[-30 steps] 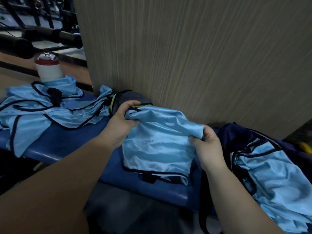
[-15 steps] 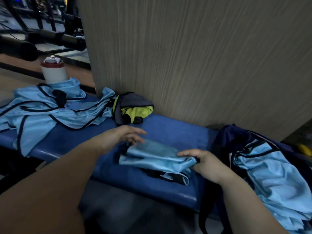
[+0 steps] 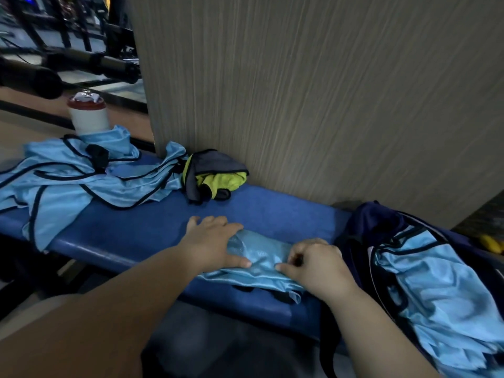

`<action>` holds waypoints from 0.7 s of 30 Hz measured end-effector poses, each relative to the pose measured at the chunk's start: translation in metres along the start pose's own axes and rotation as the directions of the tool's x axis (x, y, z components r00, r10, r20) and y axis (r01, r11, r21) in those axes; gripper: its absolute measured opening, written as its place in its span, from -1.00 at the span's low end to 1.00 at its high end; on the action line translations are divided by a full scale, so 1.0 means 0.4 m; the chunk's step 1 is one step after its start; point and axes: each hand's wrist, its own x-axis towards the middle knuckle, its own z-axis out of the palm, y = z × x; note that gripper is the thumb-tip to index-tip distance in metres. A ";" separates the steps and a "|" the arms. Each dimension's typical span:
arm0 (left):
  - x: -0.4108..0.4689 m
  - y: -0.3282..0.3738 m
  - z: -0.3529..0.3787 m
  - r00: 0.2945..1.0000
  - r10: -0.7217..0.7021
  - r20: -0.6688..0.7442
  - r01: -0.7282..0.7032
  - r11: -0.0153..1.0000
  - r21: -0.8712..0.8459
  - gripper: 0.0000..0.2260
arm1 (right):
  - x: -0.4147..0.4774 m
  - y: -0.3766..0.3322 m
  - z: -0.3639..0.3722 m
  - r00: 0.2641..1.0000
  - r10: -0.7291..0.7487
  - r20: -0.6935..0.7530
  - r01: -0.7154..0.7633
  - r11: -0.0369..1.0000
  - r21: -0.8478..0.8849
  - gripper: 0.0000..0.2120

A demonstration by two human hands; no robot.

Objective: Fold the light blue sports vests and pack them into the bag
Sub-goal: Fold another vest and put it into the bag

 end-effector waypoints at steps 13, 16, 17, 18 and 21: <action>0.026 -0.015 0.002 0.984 0.015 0.178 0.005 0.994 -0.112 -0.25 | -0.011 -0.058 0.009 0.985 -0.030 0.171 0.018 0.997 0.075 -0.10; 0.015 0.030 -0.013 0.991 0.109 0.075 -0.108 0.994 -0.010 -0.73 | -0.022 -0.065 0.006 0.983 -0.074 0.167 0.065 0.996 0.056 -0.15; 0.010 0.047 -0.018 0.990 0.143 0.016 -0.143 0.990 -0.001 -0.80 | -0.029 -0.064 0.006 0.981 -0.095 0.170 0.080 0.993 0.092 -0.21; 0.005 0.062 -0.024 0.986 0.163 -0.041 -0.163 0.987 -0.005 -0.82 | -0.034 -0.061 0.006 0.979 -0.114 0.169 0.090 0.986 0.143 -0.27; 0.004 0.100 -0.048 0.961 0.182 -0.206 -0.196 0.979 -0.050 -0.76 | -0.052 -0.035 -0.017 0.984 -0.146 0.099 0.119 0.965 0.235 -0.40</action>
